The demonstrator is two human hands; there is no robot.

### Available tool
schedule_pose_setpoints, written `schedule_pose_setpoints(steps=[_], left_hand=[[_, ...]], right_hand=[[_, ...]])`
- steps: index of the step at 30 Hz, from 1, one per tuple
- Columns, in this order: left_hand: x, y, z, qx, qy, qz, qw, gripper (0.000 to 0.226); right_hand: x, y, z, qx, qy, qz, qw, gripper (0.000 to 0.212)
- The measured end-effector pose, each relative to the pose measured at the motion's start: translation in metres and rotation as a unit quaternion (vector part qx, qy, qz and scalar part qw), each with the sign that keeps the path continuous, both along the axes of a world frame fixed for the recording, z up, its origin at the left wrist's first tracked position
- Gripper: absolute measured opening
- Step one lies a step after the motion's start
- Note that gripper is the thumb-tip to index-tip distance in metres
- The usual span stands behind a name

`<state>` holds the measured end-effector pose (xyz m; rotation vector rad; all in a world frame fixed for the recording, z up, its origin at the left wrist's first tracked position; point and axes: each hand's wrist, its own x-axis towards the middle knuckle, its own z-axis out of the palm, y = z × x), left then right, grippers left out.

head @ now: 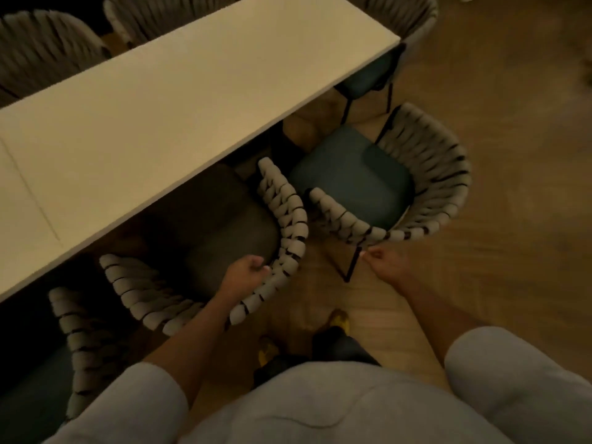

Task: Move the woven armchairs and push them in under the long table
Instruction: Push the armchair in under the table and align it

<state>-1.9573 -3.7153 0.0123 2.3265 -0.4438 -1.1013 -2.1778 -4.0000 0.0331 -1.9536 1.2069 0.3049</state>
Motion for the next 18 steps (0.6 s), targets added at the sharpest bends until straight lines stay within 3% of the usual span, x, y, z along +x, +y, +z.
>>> schedule_pose_setpoints(steps=[6, 11, 18], left_hand=[[-0.058, -0.095, 0.009, -0.008, 0.047, -0.056, 0.997, 0.031], [-0.096, -0.17, -0.001, 0.004, 0.071, -0.019, 0.997, 0.034], [-0.146, -0.258, -0.021, -0.013, 0.088, 0.073, 0.993, 0.02]], right_hand=[[-0.072, -0.055, -0.003, 0.037, -0.026, -0.118, 0.992, 0.033], [-0.129, -0.136, -0.026, 0.075, -0.033, -0.141, 0.987, 0.054], [-0.185, -0.268, -0.038, 0.083, -0.035, -0.132, 0.987, 0.078]])
